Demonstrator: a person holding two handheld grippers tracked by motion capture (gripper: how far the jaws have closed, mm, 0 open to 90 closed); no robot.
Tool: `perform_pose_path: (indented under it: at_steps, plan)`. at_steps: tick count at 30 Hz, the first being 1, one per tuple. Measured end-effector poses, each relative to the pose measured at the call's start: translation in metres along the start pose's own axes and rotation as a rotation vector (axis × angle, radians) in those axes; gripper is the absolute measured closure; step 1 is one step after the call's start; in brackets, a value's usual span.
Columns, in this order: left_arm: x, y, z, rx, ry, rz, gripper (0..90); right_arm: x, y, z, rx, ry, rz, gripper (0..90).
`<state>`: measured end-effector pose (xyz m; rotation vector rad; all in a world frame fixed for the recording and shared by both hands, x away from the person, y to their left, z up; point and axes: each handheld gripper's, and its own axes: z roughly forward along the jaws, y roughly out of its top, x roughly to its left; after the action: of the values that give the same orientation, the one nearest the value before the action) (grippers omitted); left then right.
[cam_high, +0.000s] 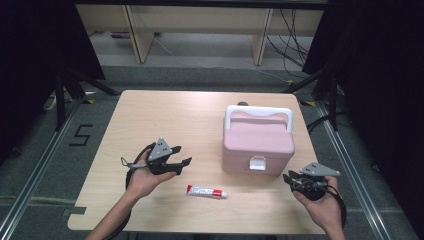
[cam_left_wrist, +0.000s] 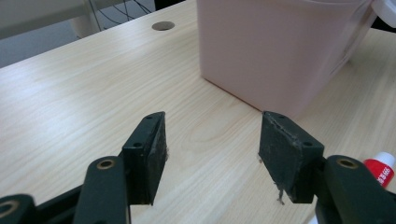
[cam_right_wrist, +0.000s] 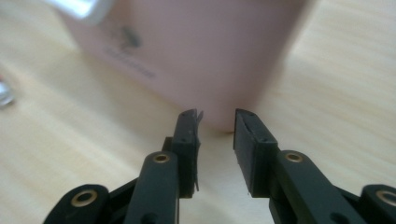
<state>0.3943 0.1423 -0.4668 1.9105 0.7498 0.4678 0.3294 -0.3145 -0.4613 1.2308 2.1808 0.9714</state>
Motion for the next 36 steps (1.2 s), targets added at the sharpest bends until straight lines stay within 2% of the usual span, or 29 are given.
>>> perform_pose_path:
  at_steps: [1,2,3,5,6,7,9,10,13,14,16,18,19,20,21,26,29,32,33,34,36]
  plan:
    - [0.0,-0.002,-0.001,-0.006,-0.006,-0.01,40.8,0.003,0.0,0.001,0.01,0.011,-0.005,70.7]
    - [0.0,-0.004,-0.003,0.002,-0.001,-0.004,40.7,0.009,-0.001,0.002,0.023,0.034,0.018,70.6]
    - [0.0,-0.004,-0.003,0.002,-0.001,-0.004,40.6,0.009,-0.001,0.002,0.023,0.034,0.018,70.6]
    - [0.001,-0.008,-0.005,0.006,-0.004,-0.015,40.3,0.016,-0.001,0.003,0.026,0.062,-0.03,70.2]
    - [0.001,-0.008,-0.005,0.006,-0.004,-0.015,40.2,0.021,0.0,0.003,0.042,0.08,-0.008,70.0]
    - [0.002,-0.009,-0.006,0.008,0.004,-0.023,40.0,0.022,0.001,0.004,0.042,0.089,-0.037,69.7]
    - [0.003,-0.01,-0.006,0.003,-0.001,-0.022,40.0,0.029,0.002,0.005,0.047,0.114,-0.019,69.0]
    - [0.002,-0.01,-0.006,0.004,0.002,-0.022,39.9,0.03,0.002,0.007,0.037,0.115,-0.045,68.7]
    - [0.0,-0.009,-0.005,0.001,-0.004,-0.023,39.8,0.034,0.003,0.011,0.046,0.143,-0.046,68.0]
    - [-0.001,-0.009,-0.005,0.001,-0.008,-0.02,39.7,0.035,0.004,0.011,0.046,0.136,-0.053,67.8]
    - [-0.001,-0.009,-0.004,0.001,-0.008,-0.015,39.6,0.039,0.004,0.011,0.064,0.151,-0.018,67.6]
    - [-0.002,-0.007,-0.004,0.0,-0.01,-0.019,39.6,0.04,0.004,0.012,0.068,0.154,-0.027,67.3]
    - [-0.002,-0.006,-0.004,-0.002,-0.01,-0.02,39.5,0.041,0.004,0.011,0.074,0.154,-0.012,67.2]
    - [-0.002,-0.006,-0.003,-0.003,-0.01,-0.018,39.5,0.04,0.004,0.011,0.071,0.155,-0.021,67.1]
    - [-0.002,-0.005,-0.003,-0.003,-0.013,-0.019,39.5,0.037,0.004,0.013,0.043,0.144,-0.086,66.9]
    - [-0.003,0.002,-0.002,-0.021,-0.02,-0.031,39.3,0.039,0.004,0.012,0.049,0.153,-0.081,66.1]
    - [-0.004,0.01,0.0,-0.037,-0.033,-0.05,39.2,0.043,0.004,0.012,0.077,0.171,-0.051,65.5]
    - [-0.006,0.019,0.003,-0.052,-0.048,-0.057,39.4,0.041,0.005,0.015,0.061,0.167,-0.098,65.1]
    - [-0.006,0.022,0.005,-0.063,-0.055,-0.063,39.6,0.043,0.005,0.015,0.067,0.177,-0.075,65.0]
    - [-0.006,0.022,0.005,-0.063,-0.055,-0.063,39.7,0.044,0.005,0.016,0.063,0.174,-0.076,64.9]
    - [-0.008,0.034,0.008,-0.084,-0.069,-0.072,40.9,0.045,0.005,0.015,0.065,0.179,-0.075,64.7]
